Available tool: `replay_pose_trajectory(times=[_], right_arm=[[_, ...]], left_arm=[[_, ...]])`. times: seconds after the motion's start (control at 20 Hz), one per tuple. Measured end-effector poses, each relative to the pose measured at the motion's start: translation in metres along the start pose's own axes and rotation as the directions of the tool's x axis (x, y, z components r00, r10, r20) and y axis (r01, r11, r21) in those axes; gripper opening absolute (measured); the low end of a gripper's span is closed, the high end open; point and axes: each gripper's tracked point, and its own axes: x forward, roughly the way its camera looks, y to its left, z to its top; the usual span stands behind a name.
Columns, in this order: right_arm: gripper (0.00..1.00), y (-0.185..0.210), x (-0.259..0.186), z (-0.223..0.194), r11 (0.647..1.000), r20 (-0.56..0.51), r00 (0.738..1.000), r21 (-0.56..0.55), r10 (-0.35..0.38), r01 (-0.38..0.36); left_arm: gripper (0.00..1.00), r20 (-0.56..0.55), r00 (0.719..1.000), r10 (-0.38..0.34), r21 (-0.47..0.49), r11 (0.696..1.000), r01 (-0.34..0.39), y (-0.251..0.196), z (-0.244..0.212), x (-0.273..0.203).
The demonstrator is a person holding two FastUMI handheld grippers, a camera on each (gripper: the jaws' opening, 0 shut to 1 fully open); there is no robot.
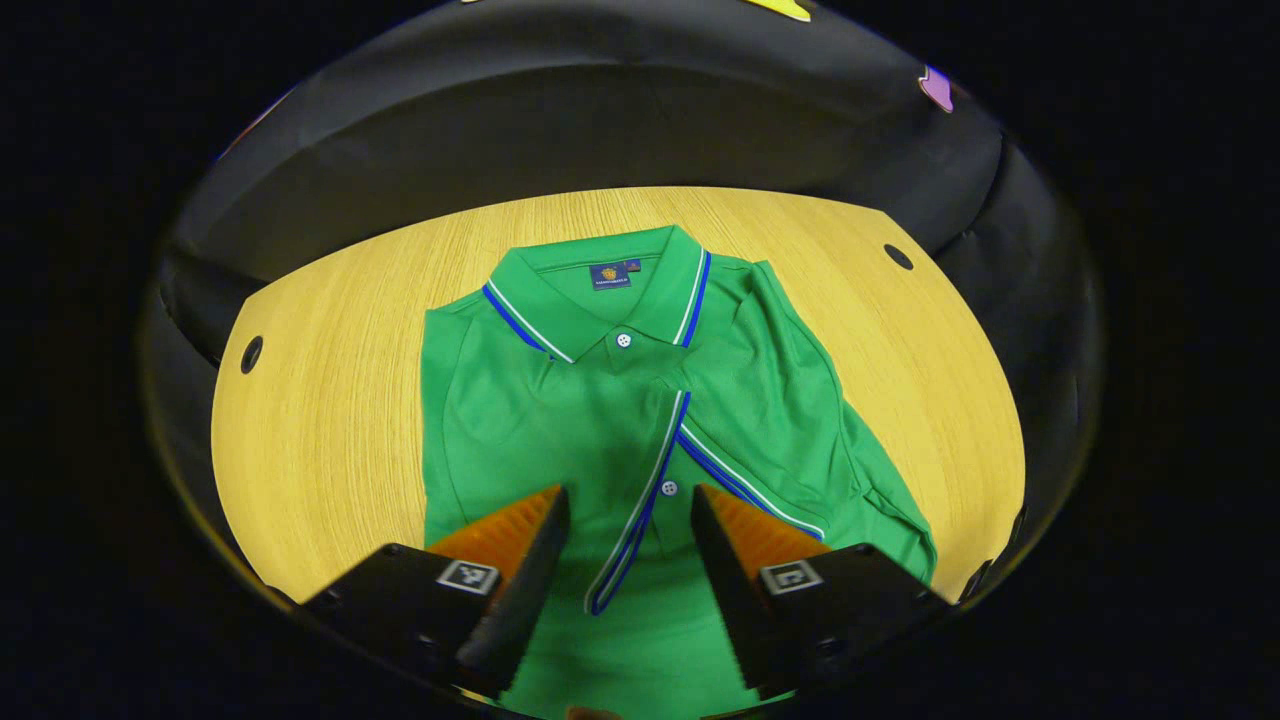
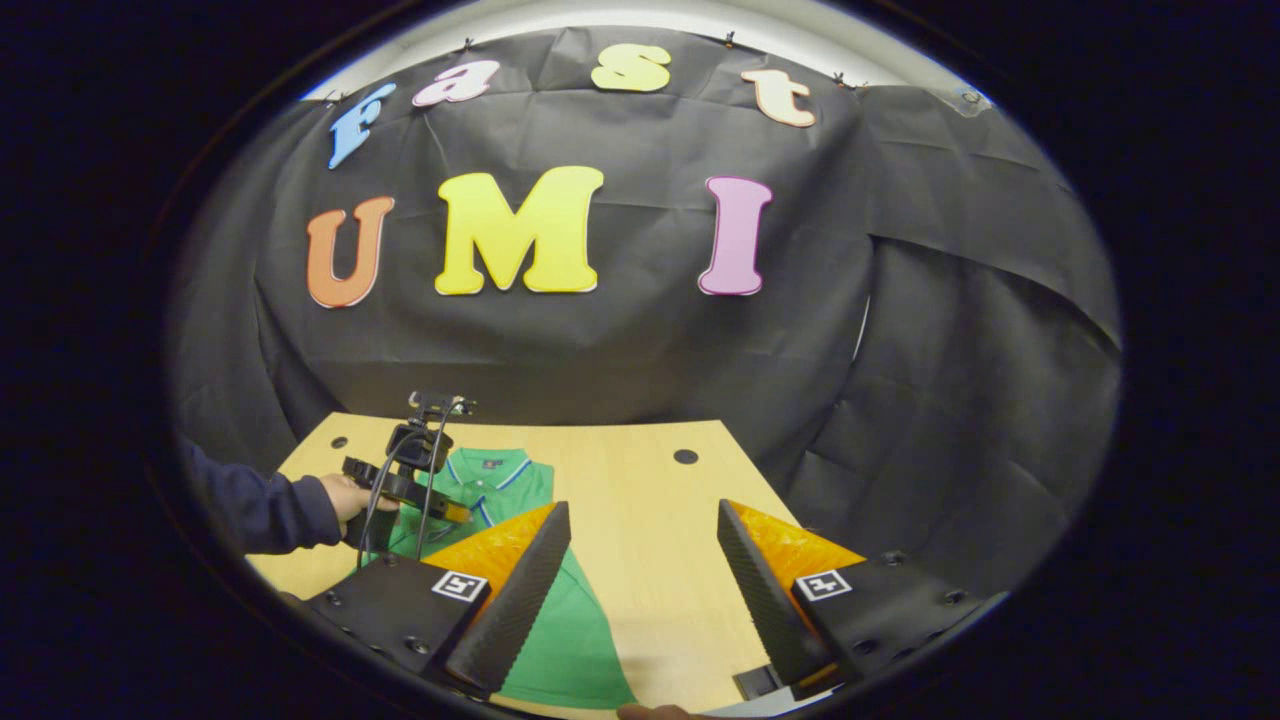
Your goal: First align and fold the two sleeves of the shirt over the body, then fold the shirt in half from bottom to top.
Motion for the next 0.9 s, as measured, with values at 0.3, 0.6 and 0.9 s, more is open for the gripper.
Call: replay_pose_trajectory(times=[0.3, 0.6, 0.9], right_arm=[[0.96, 0.009, 0.009, -0.016, 0.999, -0.014, 0.998, -0.006, 0.054, -0.054], [0.95, 0.022, 0.029, -0.079, 0.992, -0.136, 0.986, -0.059, 0.101, -0.11], [0.96, 0.037, 0.038, -0.154, 0.977, -0.3, 0.94, -0.081, 0.164, -0.196]], left_arm=[[0.99, 0.141, 0.988, 0.061, -0.099, 0.994, -0.048, 0.025, 0.004, -0.058], [0.98, 0.352, 0.923, 0.156, -0.171, 0.98, -0.1, 0.058, -0.012, -0.138], [0.98, 0.345, 0.914, 0.212, -0.196, 0.969, -0.15, 0.08, -0.085, -0.172]])
